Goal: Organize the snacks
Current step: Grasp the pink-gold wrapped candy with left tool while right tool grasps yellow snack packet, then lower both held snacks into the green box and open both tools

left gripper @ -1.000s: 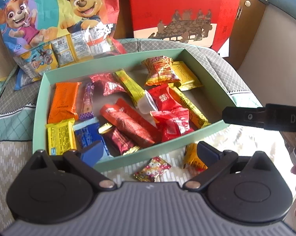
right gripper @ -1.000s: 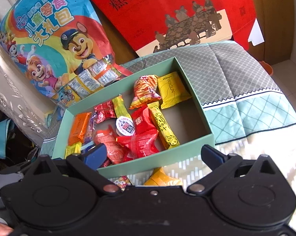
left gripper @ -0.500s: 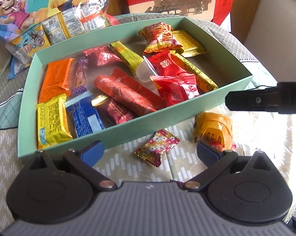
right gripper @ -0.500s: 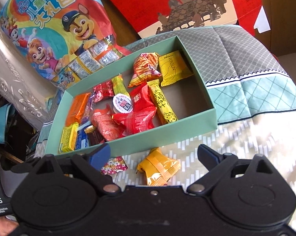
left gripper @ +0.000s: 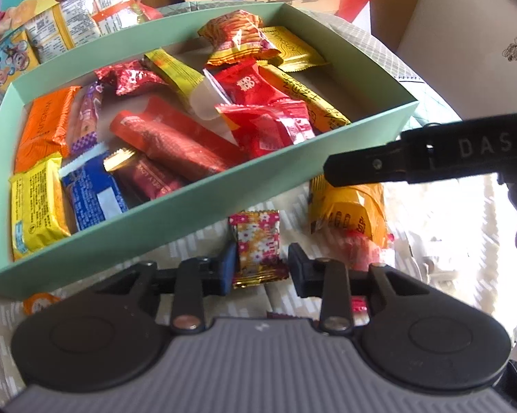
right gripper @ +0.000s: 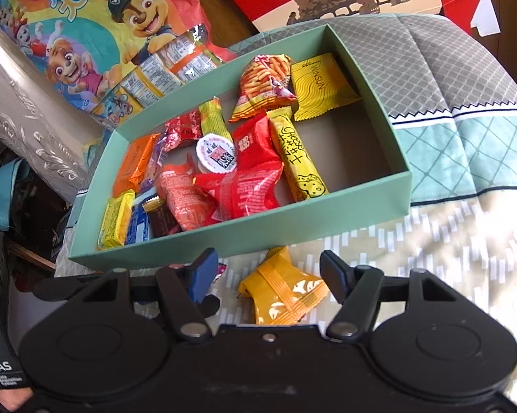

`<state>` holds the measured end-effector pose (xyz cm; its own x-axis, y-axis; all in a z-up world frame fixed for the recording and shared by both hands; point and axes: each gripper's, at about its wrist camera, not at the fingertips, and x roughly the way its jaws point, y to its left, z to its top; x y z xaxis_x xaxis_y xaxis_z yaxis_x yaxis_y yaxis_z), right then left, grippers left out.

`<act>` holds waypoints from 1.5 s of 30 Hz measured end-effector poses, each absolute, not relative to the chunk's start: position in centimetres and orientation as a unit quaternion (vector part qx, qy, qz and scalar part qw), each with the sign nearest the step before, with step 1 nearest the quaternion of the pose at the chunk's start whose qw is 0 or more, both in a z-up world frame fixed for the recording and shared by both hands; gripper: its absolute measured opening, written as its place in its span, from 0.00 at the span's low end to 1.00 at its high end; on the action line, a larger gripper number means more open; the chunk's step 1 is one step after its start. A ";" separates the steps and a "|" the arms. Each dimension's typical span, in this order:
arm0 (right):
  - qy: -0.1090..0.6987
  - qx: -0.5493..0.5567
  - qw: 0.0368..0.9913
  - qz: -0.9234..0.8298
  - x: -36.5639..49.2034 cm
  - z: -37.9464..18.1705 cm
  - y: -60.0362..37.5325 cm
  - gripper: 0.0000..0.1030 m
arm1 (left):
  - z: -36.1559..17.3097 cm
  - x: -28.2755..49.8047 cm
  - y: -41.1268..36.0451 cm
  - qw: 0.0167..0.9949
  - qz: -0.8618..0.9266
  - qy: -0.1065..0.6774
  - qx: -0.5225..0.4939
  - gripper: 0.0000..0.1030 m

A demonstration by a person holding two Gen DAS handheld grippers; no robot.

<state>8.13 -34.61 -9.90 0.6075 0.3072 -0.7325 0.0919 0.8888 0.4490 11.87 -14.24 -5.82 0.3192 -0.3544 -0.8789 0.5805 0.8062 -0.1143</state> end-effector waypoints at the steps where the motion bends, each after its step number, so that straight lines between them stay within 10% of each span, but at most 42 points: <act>1: 0.441 0.226 0.866 0.066 8.4 -10.0 -34.5 0.65 | -5.8 11.7 -14.1 0.803 -0.291 0.508 0.111 0.31; 11: 0.472 0.180 0.858 0.092 7.8 -11.3 -31.7 0.65 | -5.5 11.1 -11.3 0.803 -0.272 0.523 0.089 0.35; 17: 0.460 0.119 0.877 0.063 7.6 -11.2 -29.6 0.44 | -5.6 11.4 -11.5 0.804 -0.265 0.525 0.088 0.46; 21: 0.452 0.099 0.884 0.059 6.9 -11.3 -28.9 0.41 | -5.7 11.0 -12.3 0.811 -0.264 0.509 0.119 0.32; 45: 0.355 0.234 0.905 0.021 5.0 -3.4 -38.8 0.39 | 2.8 11.8 -17.9 0.841 -0.311 0.438 0.072 0.32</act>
<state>4.98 -38.75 -3.45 0.7467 0.2037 -0.6332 0.1287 0.8897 0.4380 11.83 -17.89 2.80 0.4240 -0.4591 -0.7806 0.5854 0.7966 -0.1506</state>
